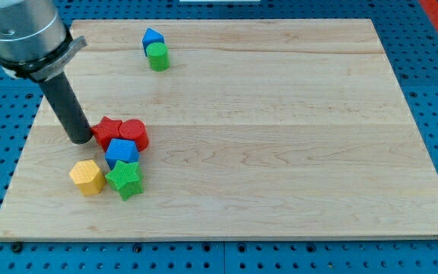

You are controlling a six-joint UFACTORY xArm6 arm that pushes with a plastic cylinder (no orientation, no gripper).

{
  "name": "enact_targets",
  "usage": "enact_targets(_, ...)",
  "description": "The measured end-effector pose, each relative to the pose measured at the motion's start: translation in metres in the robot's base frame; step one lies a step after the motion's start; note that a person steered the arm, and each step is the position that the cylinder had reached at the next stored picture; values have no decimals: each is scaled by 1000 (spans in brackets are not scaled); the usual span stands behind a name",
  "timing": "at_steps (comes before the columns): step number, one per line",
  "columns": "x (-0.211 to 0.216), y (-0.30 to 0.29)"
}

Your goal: Push the green circle to the center left

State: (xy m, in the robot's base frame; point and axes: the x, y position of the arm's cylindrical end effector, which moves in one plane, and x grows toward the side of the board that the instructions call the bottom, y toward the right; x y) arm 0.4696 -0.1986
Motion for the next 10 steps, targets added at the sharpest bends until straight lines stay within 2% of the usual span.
enact_targets(1, 0, 17)
enact_targets(2, 0, 5)
enact_targets(3, -41, 4)
enact_targets(4, -97, 47)
enact_targets(6, -113, 236)
enact_targets(7, -182, 218)
enact_targets(8, -203, 157)
enact_targets(9, -188, 92)
enact_targets(10, -156, 57)
